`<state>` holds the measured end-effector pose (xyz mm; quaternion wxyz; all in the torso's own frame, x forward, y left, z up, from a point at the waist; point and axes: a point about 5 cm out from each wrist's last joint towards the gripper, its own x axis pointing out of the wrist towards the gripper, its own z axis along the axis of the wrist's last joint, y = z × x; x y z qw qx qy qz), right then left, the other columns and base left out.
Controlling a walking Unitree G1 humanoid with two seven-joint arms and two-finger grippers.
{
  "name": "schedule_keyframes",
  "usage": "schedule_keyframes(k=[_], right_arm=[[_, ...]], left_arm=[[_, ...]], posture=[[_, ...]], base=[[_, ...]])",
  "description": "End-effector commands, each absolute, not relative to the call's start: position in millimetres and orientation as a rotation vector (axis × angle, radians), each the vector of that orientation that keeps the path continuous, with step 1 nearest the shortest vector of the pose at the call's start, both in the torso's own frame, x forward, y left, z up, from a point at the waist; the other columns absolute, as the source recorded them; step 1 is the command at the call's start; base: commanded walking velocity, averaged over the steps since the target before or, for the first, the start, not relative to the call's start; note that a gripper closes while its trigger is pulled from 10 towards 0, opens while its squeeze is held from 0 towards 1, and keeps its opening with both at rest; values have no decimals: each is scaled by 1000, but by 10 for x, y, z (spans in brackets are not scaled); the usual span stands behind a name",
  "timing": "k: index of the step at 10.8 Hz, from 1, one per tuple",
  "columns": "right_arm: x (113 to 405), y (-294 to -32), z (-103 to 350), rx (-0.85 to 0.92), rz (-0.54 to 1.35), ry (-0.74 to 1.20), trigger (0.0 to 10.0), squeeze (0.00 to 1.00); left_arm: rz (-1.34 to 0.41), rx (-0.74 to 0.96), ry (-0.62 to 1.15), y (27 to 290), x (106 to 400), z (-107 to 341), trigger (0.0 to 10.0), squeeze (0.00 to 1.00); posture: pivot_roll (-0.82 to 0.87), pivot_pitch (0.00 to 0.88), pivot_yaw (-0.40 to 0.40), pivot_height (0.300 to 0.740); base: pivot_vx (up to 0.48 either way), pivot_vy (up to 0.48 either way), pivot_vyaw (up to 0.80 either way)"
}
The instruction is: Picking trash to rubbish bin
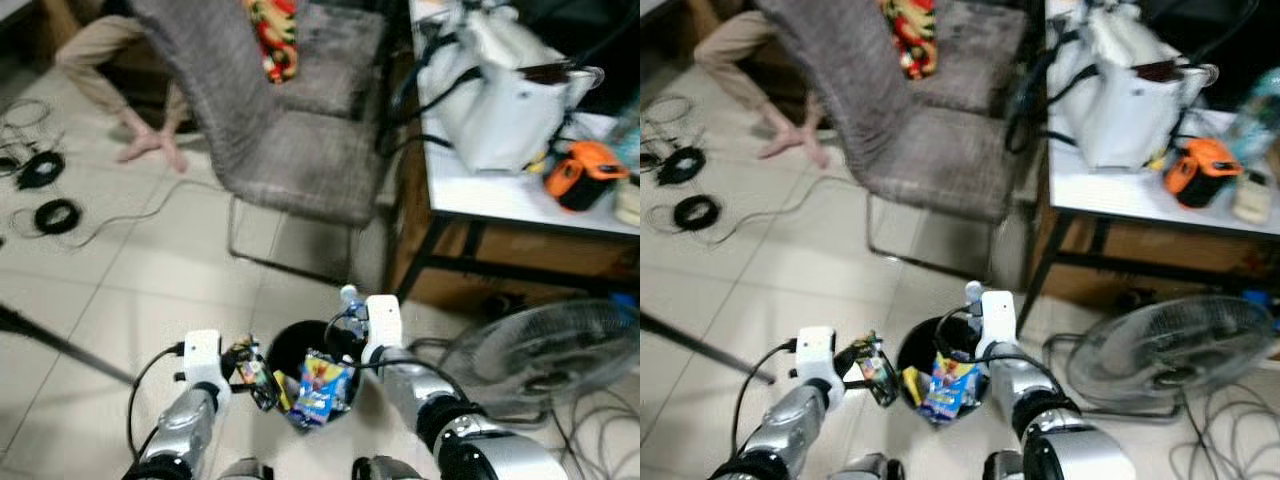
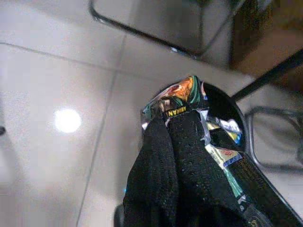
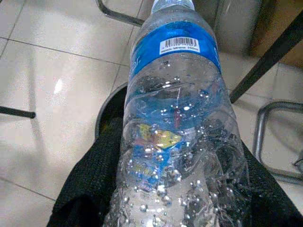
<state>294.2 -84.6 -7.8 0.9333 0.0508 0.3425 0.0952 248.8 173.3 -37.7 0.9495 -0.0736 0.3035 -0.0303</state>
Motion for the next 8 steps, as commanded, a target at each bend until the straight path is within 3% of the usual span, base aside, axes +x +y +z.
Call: schedule_keyframes(k=[1, 6, 8], right_arm=[[2909, -896, -119, 99, 177, 720, 10000, 0], [2824, -809, -172, 130, 151, 710, 10000, 0], [2787, -773, -191, 156, 131, 702, 10000, 0]], left_arm=[[-111, -146, 683, 1640, 2416, -456, 10000, 0], [-326, -33, 806, 1378, 2385, -520, 10000, 0], [-360, -4, 825, 1395, 2361, -535, 10000, 0]], posture=[[-57, 162, -6, 740], [-95, 221, 64, 740], [-88, 257, 94, 740]], base=[[0, 0, 0], [0, 0, 0], [0, 0, 0]])
